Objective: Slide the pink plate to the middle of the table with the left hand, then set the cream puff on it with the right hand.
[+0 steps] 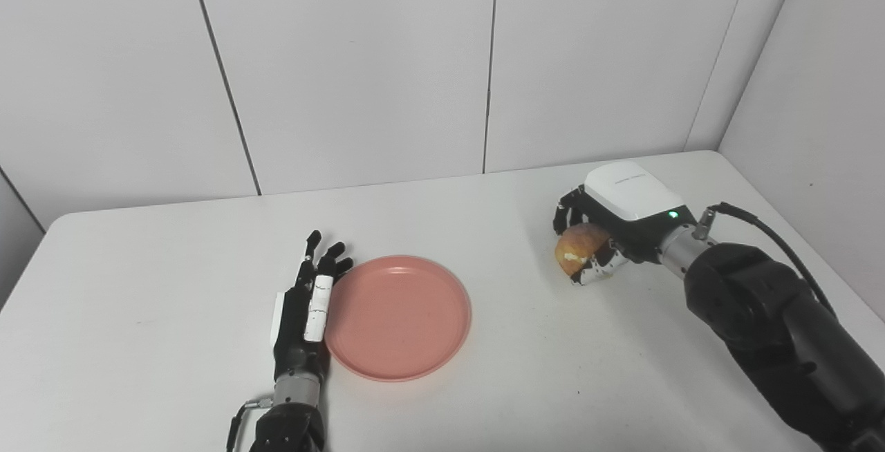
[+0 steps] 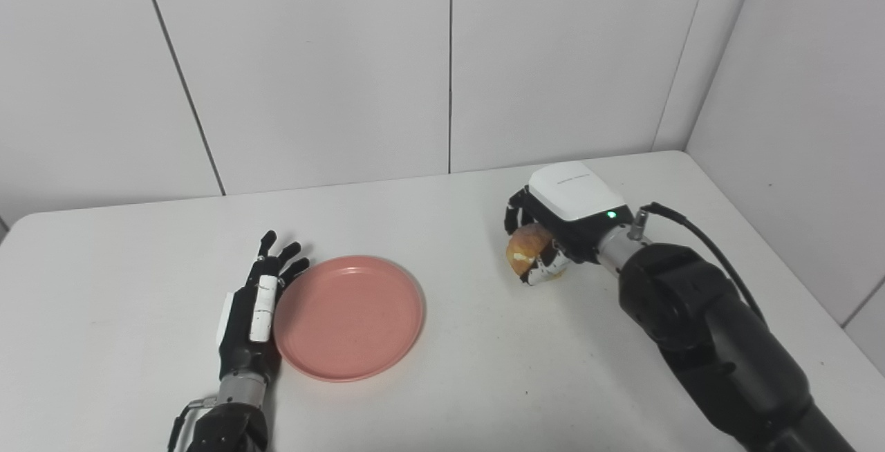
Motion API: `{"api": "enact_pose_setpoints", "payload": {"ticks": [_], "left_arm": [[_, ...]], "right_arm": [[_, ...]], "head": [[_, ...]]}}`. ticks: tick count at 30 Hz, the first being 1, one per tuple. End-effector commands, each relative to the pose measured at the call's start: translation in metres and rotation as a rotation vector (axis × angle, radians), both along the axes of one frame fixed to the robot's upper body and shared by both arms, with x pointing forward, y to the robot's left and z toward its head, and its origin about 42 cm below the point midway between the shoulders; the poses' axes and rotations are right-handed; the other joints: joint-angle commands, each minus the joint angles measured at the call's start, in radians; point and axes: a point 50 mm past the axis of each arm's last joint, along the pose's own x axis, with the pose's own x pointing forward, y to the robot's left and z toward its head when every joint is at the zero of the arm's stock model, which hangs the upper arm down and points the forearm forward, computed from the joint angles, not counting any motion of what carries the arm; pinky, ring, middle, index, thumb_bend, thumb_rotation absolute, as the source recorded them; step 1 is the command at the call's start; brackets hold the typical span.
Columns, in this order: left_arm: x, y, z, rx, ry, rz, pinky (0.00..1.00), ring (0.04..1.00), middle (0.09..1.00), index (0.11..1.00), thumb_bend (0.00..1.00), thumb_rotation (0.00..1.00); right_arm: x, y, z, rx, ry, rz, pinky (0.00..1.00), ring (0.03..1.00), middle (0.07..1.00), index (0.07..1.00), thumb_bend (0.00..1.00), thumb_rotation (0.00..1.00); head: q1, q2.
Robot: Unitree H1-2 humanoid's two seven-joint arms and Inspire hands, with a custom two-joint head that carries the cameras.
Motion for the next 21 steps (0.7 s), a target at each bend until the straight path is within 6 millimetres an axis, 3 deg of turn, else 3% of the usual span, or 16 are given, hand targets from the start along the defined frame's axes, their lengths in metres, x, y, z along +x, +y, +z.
{"api": "enact_pose_setpoints", "payload": {"ticks": [1,7,11,13,14,16,19,21], "left_arm": [[-0.009,-0.006,-0.022,0.012,0.096,-0.004,0.82,0.819,0.869,0.946,0.93,0.89],[-0.010,-0.009,-0.021,-0.010,0.097,0.005,0.82,0.836,0.873,0.931,0.90,0.87],[-0.012,-0.015,-0.018,-0.006,0.093,0.000,0.82,0.841,0.880,0.943,0.95,0.89],[-0.012,-0.020,-0.017,-0.007,0.091,-0.001,0.81,0.840,0.880,0.940,0.95,0.89],[-0.013,-0.022,-0.017,-0.006,0.091,-0.001,0.81,0.842,0.882,0.939,0.94,0.89],[-0.014,-0.027,-0.016,-0.005,0.094,0.003,0.81,0.844,0.884,0.939,0.94,0.89],[-0.014,-0.034,-0.014,-0.001,0.094,0.009,0.82,0.839,0.881,0.934,0.94,0.93],[-0.014,-0.038,-0.015,-0.002,0.093,0.012,0.82,0.841,0.878,0.932,0.94,0.94]], "right_arm": [[-0.002,0.016,0.027,-0.008,-0.105,0.067,0.36,0.424,0.501,0.496,0.52,0.00],[-0.002,0.048,0.029,0.039,-0.090,0.120,0.30,0.401,0.474,0.519,0.52,0.00],[0.001,0.066,0.029,0.088,-0.071,0.154,0.31,0.402,0.486,0.518,0.52,0.00],[0.002,0.073,0.026,0.108,-0.073,0.173,0.38,0.428,0.492,0.497,0.52,0.00],[0.002,0.076,0.025,0.113,-0.074,0.184,0.51,0.464,0.497,0.469,0.52,0.00],[0.003,0.080,0.023,0.116,-0.067,0.199,0.56,0.480,0.498,0.456,0.52,0.00],[0.005,0.086,0.018,0.120,-0.051,0.220,0.31,0.400,0.485,0.515,0.52,0.00],[0.006,0.087,0.013,0.127,-0.046,0.238,0.29,0.395,0.479,0.522,0.52,0.00]], "head": [[0.000,0.001],[0.035,0.005],[0.077,0.008],[0.104,0.011],[0.125,0.014],[0.143,0.017],[0.164,0.017],[0.181,0.016]]}}
